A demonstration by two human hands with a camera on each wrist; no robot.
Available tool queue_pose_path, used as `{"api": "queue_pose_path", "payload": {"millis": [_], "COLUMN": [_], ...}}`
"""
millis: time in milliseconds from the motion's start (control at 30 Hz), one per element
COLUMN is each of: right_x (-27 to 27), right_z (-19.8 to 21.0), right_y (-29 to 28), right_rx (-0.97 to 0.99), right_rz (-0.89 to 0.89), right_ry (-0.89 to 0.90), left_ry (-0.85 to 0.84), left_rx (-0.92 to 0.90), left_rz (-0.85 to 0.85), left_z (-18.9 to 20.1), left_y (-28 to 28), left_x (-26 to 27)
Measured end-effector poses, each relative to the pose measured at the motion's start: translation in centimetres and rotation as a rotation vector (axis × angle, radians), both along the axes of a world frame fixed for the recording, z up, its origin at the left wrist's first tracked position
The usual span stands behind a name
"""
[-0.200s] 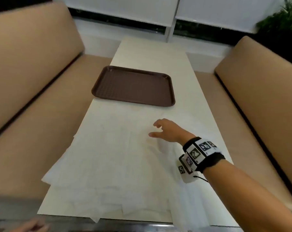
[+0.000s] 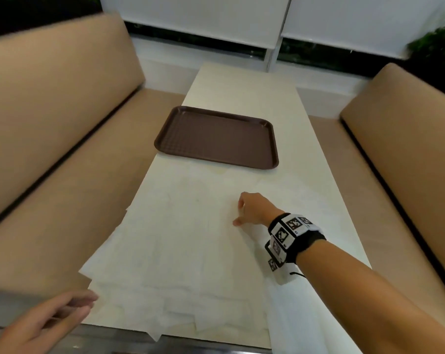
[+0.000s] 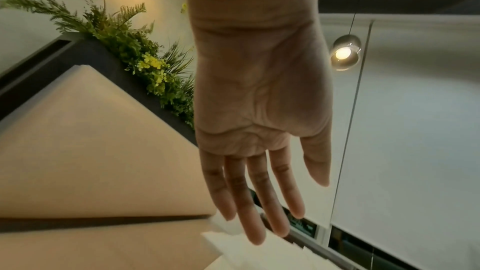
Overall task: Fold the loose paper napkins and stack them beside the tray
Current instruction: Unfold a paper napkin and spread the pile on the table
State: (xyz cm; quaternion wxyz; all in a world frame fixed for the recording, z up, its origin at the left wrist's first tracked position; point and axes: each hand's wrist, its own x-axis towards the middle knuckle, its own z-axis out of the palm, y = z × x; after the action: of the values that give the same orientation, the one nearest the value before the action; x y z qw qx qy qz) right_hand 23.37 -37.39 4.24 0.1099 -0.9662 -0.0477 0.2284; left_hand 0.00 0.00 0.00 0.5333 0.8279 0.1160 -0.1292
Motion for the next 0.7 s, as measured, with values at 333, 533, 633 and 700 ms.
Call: {"api": "queue_pose_path", "payload": {"millis": [333,533,633,700], "right_x": [-0.1,-0.4,-1.1,-1.7], "right_z": [-1.2,0.7,4.9,8.6], "right_y": [-0.3,-0.2,-0.1,-0.1], "right_rx": [0.088,0.154,0.32,0.39], "right_rz": [0.047,0.139,0.222,0.326], "right_ry": [-0.029,-0.074,-0.174,-0.244], "left_ry": [-0.146,-0.21,-0.308,-0.394], "left_rx": [0.072,0.148,0.117,0.126], "left_rz": [-0.225,-0.304,-0.253,-0.217], "left_z": [7.8,10.1,12.2,13.5], "left_y": [-4.3,-5.7,-7.2,-8.4], "left_x": [5.1,6.9,8.2,9.9]}}
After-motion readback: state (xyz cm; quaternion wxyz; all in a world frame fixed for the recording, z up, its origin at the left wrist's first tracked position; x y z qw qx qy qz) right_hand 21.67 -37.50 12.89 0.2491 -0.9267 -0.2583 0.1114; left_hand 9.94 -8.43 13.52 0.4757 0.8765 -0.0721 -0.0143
